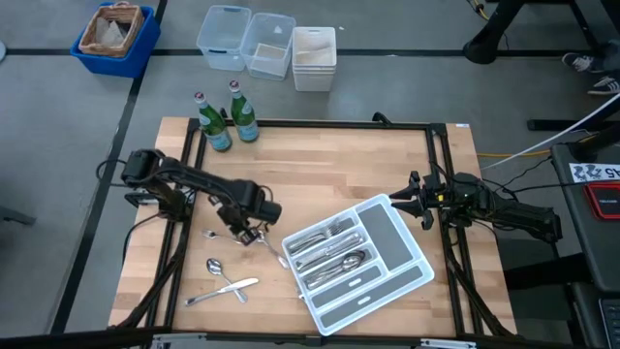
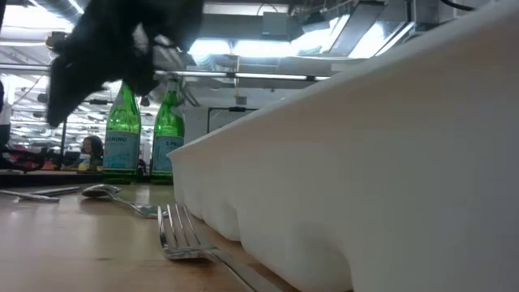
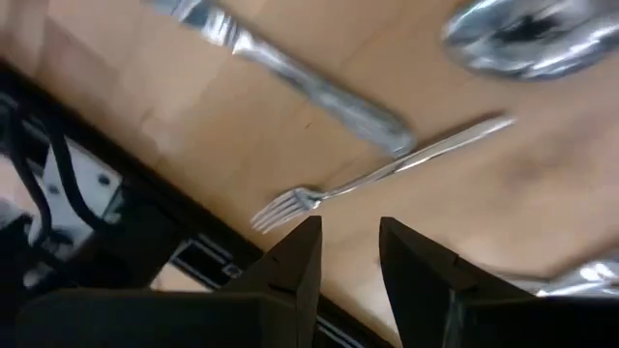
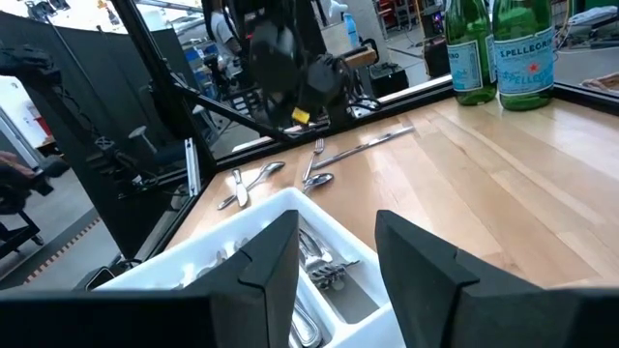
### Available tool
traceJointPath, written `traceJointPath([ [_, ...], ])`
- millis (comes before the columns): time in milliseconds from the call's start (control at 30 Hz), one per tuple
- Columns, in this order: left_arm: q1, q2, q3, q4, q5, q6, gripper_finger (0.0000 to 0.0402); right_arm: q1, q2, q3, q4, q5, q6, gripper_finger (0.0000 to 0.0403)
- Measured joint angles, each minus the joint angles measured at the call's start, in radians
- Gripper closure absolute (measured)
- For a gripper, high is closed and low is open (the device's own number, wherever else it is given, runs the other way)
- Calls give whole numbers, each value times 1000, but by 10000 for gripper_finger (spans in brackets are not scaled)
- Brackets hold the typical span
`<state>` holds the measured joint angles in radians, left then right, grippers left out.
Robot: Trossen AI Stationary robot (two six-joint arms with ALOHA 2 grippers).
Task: Sort silverware
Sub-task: Put the silver table knife into the white silverware tray
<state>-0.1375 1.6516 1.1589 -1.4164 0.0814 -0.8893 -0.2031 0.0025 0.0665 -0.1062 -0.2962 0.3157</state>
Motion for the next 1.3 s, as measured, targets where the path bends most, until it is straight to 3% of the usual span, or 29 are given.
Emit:
traceJointPath([
  [133,-33,0,-86,56,0,-83,306,0,0,0,0,0,0,260],
  [367,-77,0,-204,293,0,-136,306,0,0,0,0,0,0,260],
  [700,-85,0,-296,341,0,-178,306,0,0,0,0,0,0,260],
  [1300,-64,0,-307,484,-58,-260,306,0,0,0,0,0,0,260],
])
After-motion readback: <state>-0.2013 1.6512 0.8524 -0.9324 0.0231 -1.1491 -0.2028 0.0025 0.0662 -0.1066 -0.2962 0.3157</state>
